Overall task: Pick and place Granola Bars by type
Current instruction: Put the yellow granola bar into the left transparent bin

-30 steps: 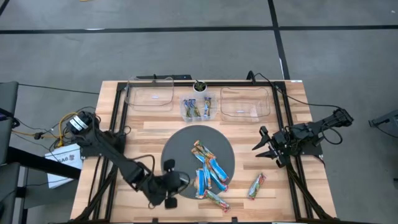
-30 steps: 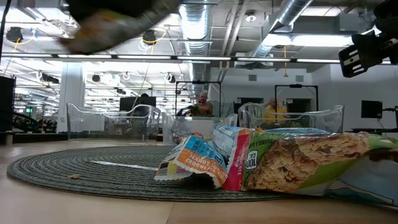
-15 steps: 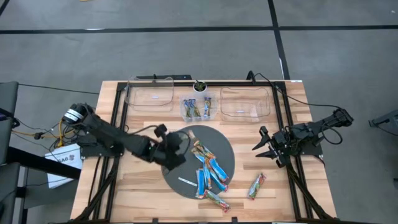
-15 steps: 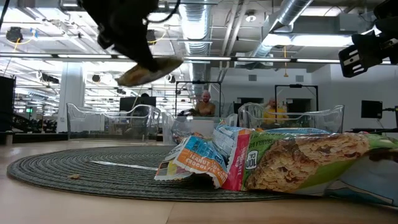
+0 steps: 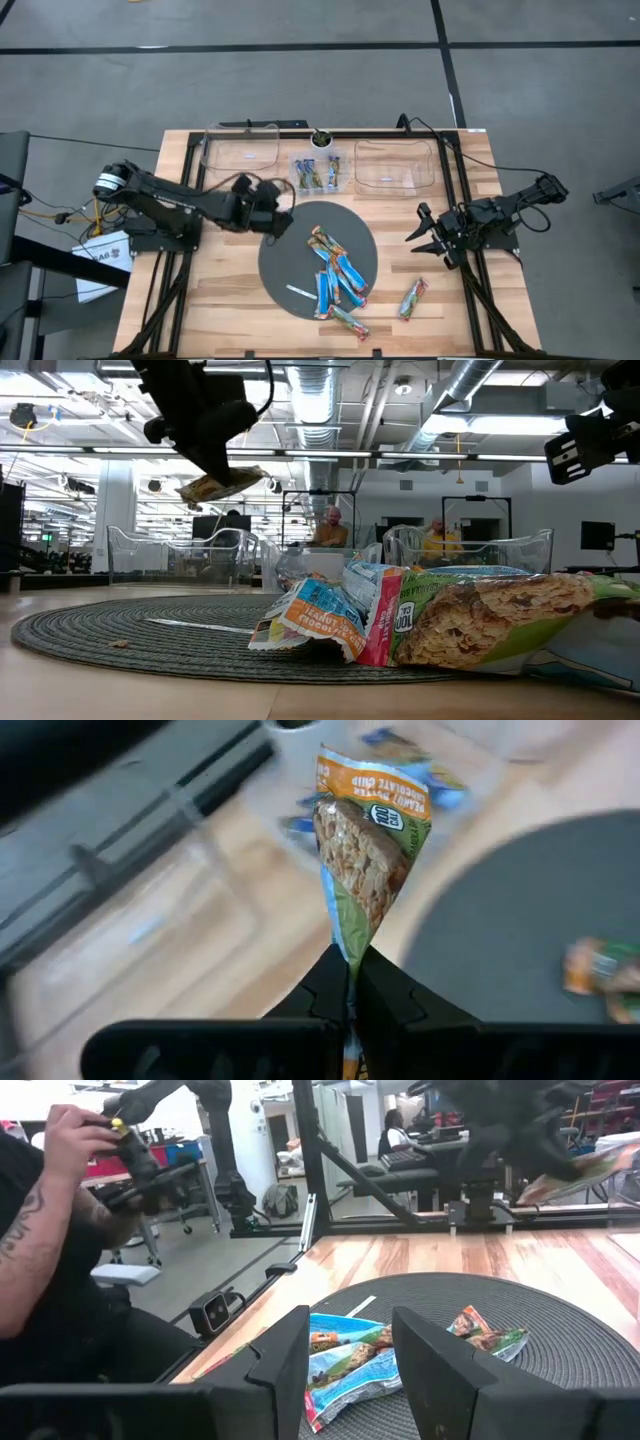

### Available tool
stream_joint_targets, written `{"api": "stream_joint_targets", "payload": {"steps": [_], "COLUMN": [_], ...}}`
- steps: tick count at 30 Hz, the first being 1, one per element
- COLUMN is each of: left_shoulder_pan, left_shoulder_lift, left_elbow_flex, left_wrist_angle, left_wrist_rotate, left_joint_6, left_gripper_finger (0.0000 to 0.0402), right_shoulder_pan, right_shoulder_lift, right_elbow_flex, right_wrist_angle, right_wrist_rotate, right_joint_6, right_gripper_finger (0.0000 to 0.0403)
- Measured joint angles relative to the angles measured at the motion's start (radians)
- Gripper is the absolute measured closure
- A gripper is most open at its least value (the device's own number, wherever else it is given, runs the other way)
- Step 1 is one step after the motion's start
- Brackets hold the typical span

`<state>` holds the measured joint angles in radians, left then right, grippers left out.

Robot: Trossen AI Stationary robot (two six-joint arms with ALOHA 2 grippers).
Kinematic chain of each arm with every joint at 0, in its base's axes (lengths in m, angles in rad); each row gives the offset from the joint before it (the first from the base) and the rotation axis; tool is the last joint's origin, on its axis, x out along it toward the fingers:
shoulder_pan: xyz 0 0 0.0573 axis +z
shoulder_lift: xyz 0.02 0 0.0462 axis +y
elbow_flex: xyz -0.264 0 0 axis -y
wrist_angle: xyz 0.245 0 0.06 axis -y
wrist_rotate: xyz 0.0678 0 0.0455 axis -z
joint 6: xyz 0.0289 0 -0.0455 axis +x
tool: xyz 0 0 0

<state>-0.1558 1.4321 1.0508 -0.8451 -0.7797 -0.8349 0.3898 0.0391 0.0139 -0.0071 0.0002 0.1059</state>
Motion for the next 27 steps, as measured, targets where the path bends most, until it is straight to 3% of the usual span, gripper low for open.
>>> {"api": "stream_joint_targets", "payload": {"steps": [11, 27], "left_shoulder_pan": [0.249, 0.587], "left_shoulder_lift": [-0.106, -0.123], "left_elbow_flex": [0.000, -0.049], "left_wrist_angle": [-0.158, -0.261], "left_wrist_rotate": [-0.027, -0.012], "left_joint_6": [-0.008, -0.026], "left_gripper_finger": [0.0399, 0.0399], "right_shoulder_pan": [0.000, 0.000], "right_shoulder_lift": [0.000, 0.000], "right_elbow_flex": [0.000, 0.000], "right_wrist_angle": [0.000, 0.000], "right_wrist_rotate": [0.000, 0.000], "right_joint_6": [0.000, 0.000], "right_gripper_finger": [0.0265, 0.0264]}}
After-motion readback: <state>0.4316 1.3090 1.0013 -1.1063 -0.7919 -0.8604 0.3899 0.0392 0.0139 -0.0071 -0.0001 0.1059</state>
